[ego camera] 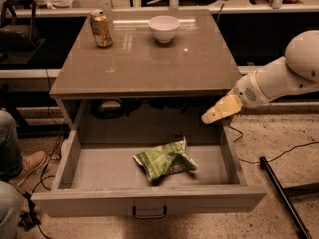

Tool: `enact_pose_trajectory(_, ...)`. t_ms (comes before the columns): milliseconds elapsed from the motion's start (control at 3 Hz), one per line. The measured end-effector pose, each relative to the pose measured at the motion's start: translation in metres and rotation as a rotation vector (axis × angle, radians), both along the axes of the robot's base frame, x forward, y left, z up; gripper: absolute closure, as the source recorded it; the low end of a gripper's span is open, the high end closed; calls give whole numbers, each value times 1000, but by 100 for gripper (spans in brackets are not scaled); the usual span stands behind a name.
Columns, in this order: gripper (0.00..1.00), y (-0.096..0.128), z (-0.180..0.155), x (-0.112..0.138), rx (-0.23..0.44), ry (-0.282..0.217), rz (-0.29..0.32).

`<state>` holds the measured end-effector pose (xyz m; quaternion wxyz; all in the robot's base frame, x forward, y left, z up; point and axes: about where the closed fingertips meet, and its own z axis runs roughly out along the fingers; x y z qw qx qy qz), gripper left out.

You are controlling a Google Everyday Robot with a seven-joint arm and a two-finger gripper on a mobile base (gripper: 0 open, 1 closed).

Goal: Place green jalapeno chip bag into top drawer

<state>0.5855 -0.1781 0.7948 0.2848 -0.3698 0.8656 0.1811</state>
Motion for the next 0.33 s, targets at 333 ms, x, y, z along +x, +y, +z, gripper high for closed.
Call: enact_pose_trajectory(333, 0, 0, 0, 0, 0, 0, 0)
